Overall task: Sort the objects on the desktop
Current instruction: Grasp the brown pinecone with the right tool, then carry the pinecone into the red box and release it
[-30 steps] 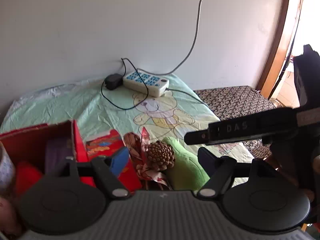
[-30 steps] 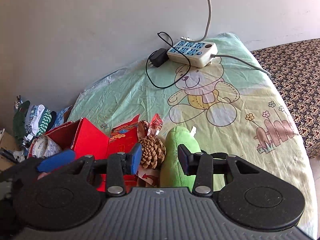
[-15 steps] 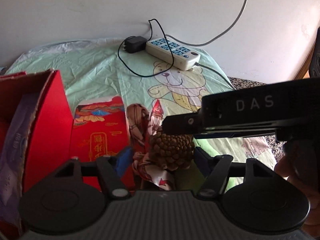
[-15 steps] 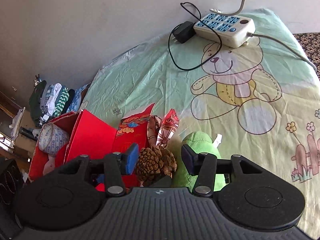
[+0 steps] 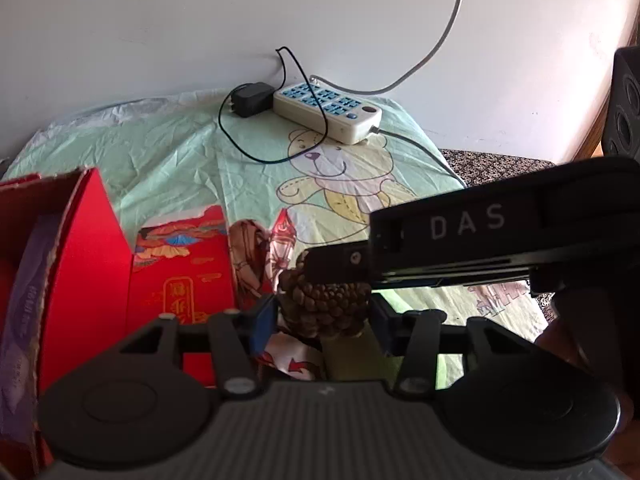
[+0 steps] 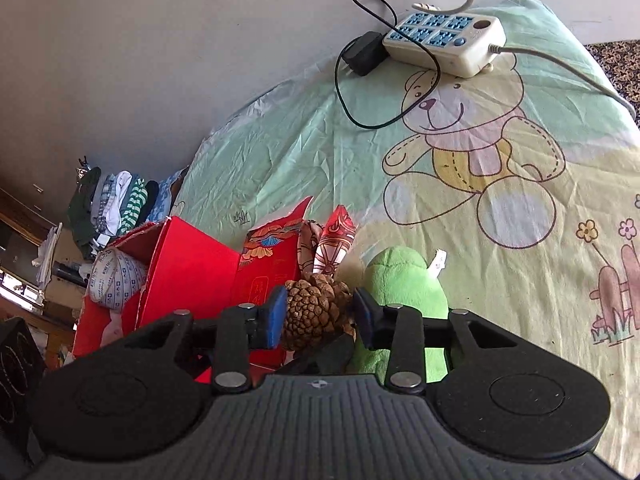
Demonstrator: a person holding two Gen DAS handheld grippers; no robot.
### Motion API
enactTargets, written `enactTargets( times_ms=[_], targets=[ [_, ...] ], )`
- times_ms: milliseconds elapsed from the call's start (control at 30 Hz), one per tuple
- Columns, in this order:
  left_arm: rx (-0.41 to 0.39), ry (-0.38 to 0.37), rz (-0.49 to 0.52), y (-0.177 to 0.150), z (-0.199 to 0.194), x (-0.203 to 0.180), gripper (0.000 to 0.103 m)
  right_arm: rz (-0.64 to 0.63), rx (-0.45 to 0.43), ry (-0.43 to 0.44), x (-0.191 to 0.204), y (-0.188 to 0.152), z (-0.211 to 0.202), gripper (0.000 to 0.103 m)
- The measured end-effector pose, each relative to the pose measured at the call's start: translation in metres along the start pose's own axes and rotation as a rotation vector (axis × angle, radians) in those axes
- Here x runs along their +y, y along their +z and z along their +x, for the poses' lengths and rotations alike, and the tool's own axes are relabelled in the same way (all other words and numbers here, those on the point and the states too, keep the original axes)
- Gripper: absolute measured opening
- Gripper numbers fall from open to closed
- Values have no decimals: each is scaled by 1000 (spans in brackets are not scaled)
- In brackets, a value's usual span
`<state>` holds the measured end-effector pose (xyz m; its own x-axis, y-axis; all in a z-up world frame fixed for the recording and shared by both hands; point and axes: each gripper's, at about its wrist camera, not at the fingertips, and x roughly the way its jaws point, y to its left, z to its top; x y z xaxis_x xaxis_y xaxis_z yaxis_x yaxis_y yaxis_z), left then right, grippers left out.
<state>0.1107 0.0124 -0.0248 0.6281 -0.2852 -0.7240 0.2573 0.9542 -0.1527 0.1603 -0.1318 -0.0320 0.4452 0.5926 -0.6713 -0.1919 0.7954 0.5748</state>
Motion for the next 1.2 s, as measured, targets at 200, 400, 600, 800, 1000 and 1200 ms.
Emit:
enactTargets(
  times_ms=[200,400,600,800,1000,1200],
  targets=[
    [-73,-24,4,5,-37,0,49,-14,-71,10,17,-6,-28,39],
    [-174,-6,-11,11,-86,21,49,-143,-162,18,70,-11,-45,40],
    [-235,69,-30,4,-136,75,49,-219,-171,88,130,-16,-29,41],
    [-197,146,-68,-17,-162,145,49,-232,-88,164,187,-27,25,41],
    [-71,155,-101,-39,-156,202,49,-202,42,162,219,-46,82,41],
    [-15,136,-74,-52,-153,224,58,-131,169,137,225,-61,113,45]
  ],
)
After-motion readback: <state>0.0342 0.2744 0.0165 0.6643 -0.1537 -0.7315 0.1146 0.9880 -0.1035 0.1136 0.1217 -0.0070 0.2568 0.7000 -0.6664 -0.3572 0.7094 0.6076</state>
